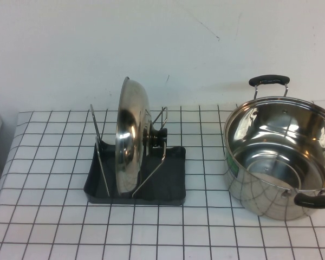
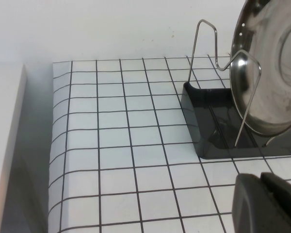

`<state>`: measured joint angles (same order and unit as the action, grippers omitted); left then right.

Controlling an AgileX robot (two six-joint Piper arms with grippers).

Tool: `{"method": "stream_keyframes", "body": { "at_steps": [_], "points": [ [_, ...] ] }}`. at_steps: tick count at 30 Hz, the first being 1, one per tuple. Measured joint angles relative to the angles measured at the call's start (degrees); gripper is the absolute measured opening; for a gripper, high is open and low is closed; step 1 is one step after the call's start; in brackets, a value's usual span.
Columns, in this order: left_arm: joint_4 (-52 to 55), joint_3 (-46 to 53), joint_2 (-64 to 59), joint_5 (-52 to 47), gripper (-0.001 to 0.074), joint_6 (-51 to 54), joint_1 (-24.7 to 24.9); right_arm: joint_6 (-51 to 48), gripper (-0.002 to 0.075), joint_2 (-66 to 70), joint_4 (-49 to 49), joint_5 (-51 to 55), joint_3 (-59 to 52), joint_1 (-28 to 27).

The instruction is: Put pot lid on rack

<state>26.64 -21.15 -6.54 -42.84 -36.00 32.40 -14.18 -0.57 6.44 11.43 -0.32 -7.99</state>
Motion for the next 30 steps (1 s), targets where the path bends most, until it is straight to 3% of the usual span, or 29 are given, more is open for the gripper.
{"method": "stream_keyframes", "body": {
  "at_steps": [4,11,23,30],
  "points": [
    [0.0,0.0,0.1,0.1,-0.0001,0.0,0.0,2.4,-0.0002,-0.1,-3.4,5.0,-1.2,-5.2],
    [0.0,0.0,0.1,0.1,-0.0001,0.0,0.0,2.5,-0.0002,-0.1,-8.3,8.9,-1.2,-6.1],
    [0.0,0.0,0.1,0.1,-0.0001,0.0,0.0,5.7,-0.0002,-0.1,-9.0,8.9,-1.2,6.6],
    [0.0,0.0,0.1,0.1,-0.0001,0.0,0.0,9.7,-0.0002,-0.1,-11.6,8.9,-1.2,8.0]
  ]
}}
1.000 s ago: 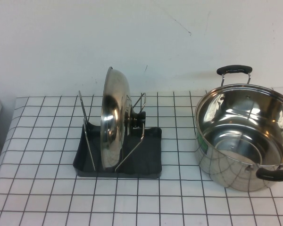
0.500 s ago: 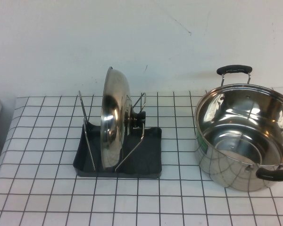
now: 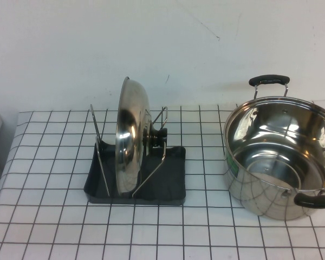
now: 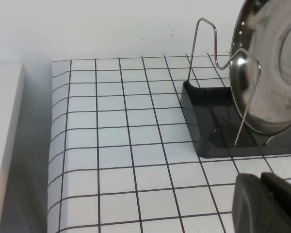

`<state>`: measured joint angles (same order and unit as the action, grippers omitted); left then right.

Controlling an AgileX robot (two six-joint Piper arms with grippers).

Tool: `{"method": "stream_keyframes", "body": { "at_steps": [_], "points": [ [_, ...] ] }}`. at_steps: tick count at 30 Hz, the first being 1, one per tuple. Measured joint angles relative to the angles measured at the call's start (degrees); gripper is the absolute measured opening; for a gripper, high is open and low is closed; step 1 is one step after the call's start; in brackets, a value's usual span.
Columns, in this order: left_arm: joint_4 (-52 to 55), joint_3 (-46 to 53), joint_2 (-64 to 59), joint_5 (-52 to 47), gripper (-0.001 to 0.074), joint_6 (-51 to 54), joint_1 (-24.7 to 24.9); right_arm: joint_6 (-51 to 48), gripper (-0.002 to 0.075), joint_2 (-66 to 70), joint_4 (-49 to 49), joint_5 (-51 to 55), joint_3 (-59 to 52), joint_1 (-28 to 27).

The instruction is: Put pot lid on rack

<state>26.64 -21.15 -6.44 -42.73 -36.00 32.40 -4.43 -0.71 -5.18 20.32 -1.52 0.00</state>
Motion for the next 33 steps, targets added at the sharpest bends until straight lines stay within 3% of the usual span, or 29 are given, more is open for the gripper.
{"method": "stream_keyframes", "body": {
  "at_steps": [33],
  "points": [
    [-0.5,0.1,0.0,0.1,-0.0001,0.0,0.0,5.0,-0.0002,0.0,-0.4,0.0,0.0,1.5]
  ]
}}
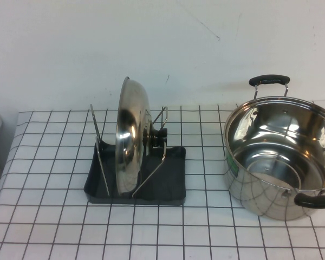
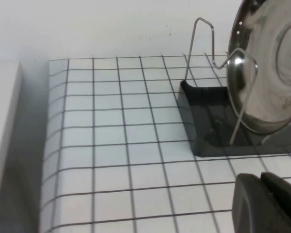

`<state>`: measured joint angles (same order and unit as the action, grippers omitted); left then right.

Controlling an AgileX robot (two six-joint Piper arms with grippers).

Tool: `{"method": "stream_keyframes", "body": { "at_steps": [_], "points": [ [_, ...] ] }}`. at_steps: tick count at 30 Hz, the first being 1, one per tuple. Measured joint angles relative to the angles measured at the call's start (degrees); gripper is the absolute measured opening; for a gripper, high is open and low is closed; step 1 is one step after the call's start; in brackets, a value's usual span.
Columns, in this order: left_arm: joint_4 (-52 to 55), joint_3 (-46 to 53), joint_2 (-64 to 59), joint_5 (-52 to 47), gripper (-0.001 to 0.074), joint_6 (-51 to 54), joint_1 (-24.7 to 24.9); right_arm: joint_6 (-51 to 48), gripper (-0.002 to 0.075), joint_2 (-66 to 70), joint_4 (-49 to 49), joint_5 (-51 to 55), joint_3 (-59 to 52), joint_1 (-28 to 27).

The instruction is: Put pot lid on rack

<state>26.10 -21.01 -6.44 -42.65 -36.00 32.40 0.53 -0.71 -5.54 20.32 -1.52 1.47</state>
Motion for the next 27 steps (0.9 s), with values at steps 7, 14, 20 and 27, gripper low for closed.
{"method": "stream_keyframes", "body": {
  "at_steps": [7,14,20,27],
  "points": [
    [-6.0,5.0,0.0,15.8,-0.0001,2.3,-4.1,0.0,-0.0002,0.0,0.0,0.0,0.0,0.0],
    [-19.3,15.9,0.0,37.2,-0.0001,12.1,-25.1,0.0,-0.0002,0.0,0.0,0.0,0.0,0.0],
    [-22.3,22.0,4.4,44.1,-0.0001,19.6,-38.1,0.0,-0.0002,0.0,0.0,0.0,0.0,0.0],
    [-28.1,22.5,7.0,36.3,-0.0001,29.0,-40.8,0.0,-0.0002,0.0,0.0,0.0,0.0,0.0]
  ]
}}
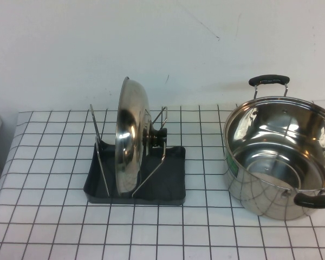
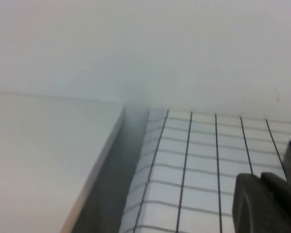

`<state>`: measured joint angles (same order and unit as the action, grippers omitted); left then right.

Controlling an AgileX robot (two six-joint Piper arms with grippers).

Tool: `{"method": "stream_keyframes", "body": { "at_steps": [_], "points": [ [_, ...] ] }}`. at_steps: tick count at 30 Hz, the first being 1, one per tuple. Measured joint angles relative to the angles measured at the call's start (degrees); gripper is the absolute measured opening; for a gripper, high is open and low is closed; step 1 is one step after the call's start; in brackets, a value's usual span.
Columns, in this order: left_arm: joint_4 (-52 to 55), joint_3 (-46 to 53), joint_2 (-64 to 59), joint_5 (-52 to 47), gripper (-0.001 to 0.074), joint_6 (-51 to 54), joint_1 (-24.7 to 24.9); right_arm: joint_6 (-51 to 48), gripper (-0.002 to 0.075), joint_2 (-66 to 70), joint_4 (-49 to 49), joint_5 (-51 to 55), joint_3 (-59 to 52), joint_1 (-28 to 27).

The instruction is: Put pot lid on rack

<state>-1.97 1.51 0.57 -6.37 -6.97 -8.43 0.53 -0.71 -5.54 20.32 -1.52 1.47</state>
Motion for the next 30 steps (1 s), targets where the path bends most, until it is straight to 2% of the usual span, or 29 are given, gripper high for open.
{"method": "stream_keyframes", "body": {
  "at_steps": [7,10,18,24,30],
  "points": [
    [-1.5,0.0,0.0,-9.8,-0.0001,3.9,5.6,0.0,-0.0002,0.0,0.0,0.0,0.0,0.0],
    [-1.7,0.0,0.0,-11.2,-0.0001,4.1,6.4,0.0,-0.0002,0.0,0.0,0.0,0.0,0.0],
    [-2.4,0.0,0.0,-11.5,-0.0001,4.1,6.6,0.0,-0.0002,0.0,0.0,0.0,0.0,0.0],
    [-3.0,0.0,0.0,-11.7,-0.0001,4.1,3.8,0.0,-0.0002,0.0,0.0,0.0,0.0,0.0],
    [-3.4,0.0,0.1,-11.7,-0.0002,4.1,3.2,0.0,-0.0002,0.0,0.0,0.0,0.0,0.0]
  ]
}}
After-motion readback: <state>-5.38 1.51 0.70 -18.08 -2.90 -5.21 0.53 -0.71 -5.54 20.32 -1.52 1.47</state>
